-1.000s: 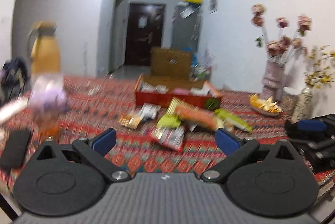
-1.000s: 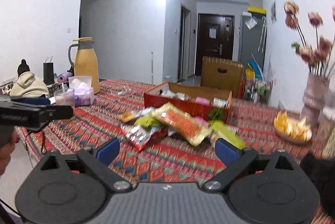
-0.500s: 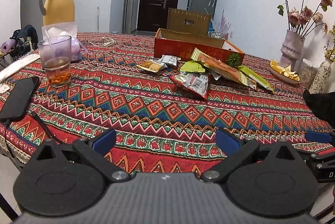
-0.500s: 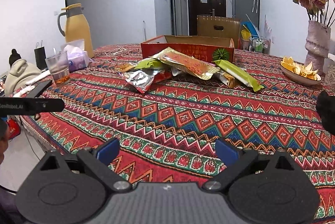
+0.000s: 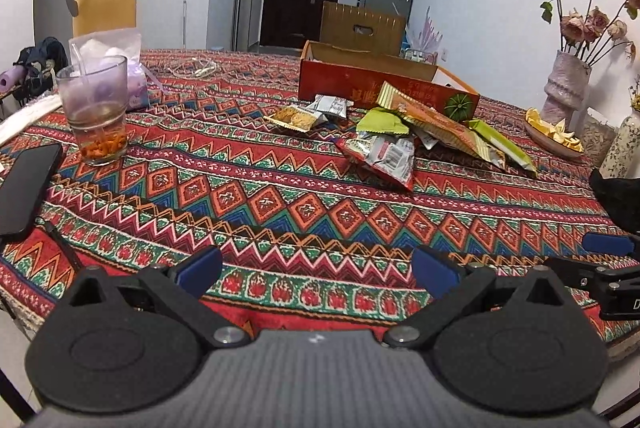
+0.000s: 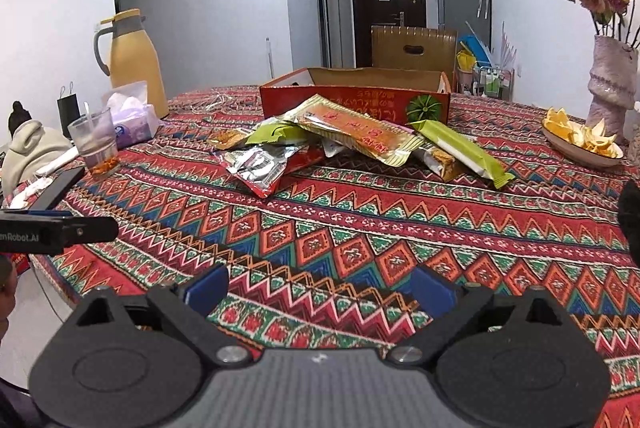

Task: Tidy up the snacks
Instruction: 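Move both open tools back toward the snack pile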

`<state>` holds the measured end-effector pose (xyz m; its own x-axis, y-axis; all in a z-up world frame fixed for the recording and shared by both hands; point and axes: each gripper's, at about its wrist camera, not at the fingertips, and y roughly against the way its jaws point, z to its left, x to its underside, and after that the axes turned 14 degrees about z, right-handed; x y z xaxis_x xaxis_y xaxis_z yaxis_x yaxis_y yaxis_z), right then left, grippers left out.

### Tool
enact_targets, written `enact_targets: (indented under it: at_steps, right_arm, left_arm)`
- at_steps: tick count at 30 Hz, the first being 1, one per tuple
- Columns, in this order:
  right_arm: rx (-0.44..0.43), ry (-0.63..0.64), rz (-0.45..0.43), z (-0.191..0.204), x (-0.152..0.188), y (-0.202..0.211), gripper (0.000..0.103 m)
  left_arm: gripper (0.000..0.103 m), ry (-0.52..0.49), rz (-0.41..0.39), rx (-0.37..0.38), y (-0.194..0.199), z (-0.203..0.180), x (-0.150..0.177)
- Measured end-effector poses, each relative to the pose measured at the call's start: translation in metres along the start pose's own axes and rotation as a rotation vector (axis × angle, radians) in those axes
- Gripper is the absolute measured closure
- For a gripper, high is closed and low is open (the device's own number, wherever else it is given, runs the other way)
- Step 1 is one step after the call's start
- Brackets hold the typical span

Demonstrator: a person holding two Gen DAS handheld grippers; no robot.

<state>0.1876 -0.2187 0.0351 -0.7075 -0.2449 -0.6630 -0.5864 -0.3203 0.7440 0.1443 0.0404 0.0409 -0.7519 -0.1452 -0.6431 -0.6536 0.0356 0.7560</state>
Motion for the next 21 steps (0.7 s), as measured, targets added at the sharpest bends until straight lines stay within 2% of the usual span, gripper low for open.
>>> enact_targets:
  at_steps: [2,9,11,13,18,20,21]
  right_arm:
    - [-0.015,0.005,0.013,0.000,-0.005,-0.006,0.010]
    - [-0.035,0.008,0.041,0.001,-0.029,-0.032,0.013]
    - [-0.037,0.010,0.048,0.000,-0.038,-0.041,0.020]
    - [-0.039,0.013,0.056,-0.001,-0.048,-0.051,0.023]
    - [-0.041,0.013,0.046,-0.006,-0.077,-0.074,0.024]
    - [-0.056,0.009,0.049,-0.010,-0.088,-0.086,0.034]
    - [-0.064,0.004,0.053,-0.011,-0.094,-0.092,0.035]
  left_arm:
    - [0.000,-0.002,0.009,0.001,-0.006,0.002,-0.005]
    - [0.000,-0.014,0.021,0.002,-0.028,0.006,-0.031]
    - [0.000,-0.024,0.015,0.004,-0.035,0.005,-0.041]
    - [0.000,-0.030,0.012,0.007,-0.042,0.005,-0.050]
    - [0.000,-0.043,0.017,0.012,-0.064,0.006,-0.078]
    - [0.001,-0.052,0.017,0.012,-0.073,0.006,-0.089]
    - [0.001,-0.055,0.018,0.010,-0.077,0.007,-0.094]
